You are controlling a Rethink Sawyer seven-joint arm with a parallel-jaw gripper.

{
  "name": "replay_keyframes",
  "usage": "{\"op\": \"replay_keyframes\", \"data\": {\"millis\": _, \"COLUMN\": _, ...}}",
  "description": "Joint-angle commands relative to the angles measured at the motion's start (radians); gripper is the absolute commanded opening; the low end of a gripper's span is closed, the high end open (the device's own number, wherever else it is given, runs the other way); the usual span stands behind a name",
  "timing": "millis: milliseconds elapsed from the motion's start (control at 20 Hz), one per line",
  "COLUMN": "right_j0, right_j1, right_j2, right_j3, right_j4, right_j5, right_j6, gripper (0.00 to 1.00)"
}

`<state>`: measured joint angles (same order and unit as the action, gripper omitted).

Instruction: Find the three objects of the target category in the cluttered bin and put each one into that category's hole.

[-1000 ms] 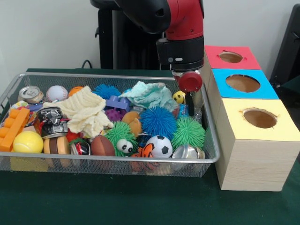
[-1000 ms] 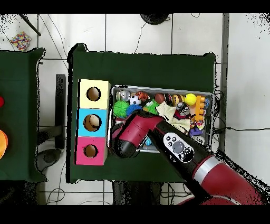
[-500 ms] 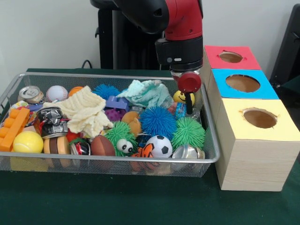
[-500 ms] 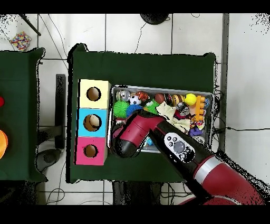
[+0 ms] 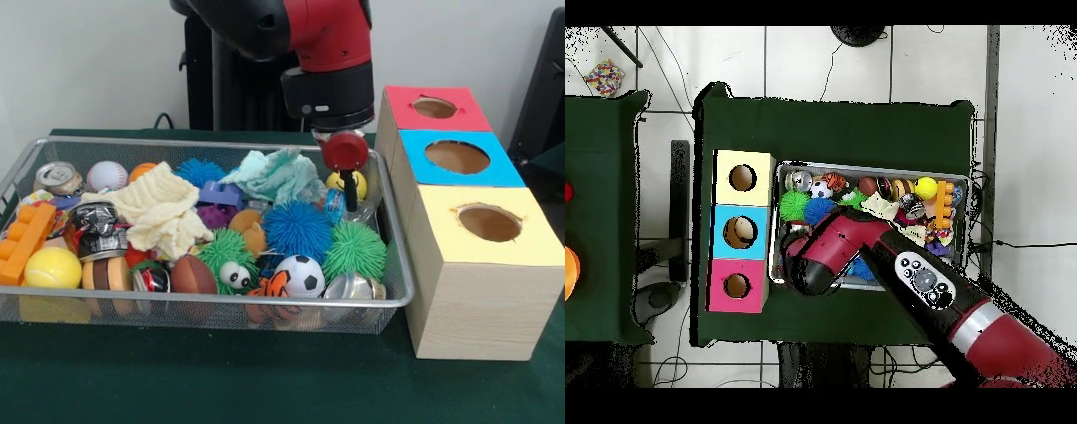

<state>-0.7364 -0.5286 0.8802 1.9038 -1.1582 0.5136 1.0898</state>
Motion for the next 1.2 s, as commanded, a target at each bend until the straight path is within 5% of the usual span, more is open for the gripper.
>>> {"op": "replay_keyframes", "data": {"millis": 50, "right_j0": -0.175, "right_j1": 0.025, "right_j2": 0.147, "right_j3": 0.083, "right_j4": 0.176, "right_j5": 0.115, "right_j6": -0.429, "gripper": 0.0}}
{"op": "replay_keyframes", "data": {"millis": 700, "right_j0": -0.359, "right_j1": 0.005, "right_j2": 0.366, "right_j3": 0.212, "right_j4": 0.379, "right_j5": 0.246, "right_j6": -0.554, "gripper": 0.0}}
{"op": "replay_keyframes", "data": {"millis": 1200, "right_j0": -0.462, "right_j1": 0.104, "right_j2": 0.539, "right_j3": 0.268, "right_j4": 0.526, "right_j5": 0.26, "right_j6": -0.552, "gripper": 0.0}}
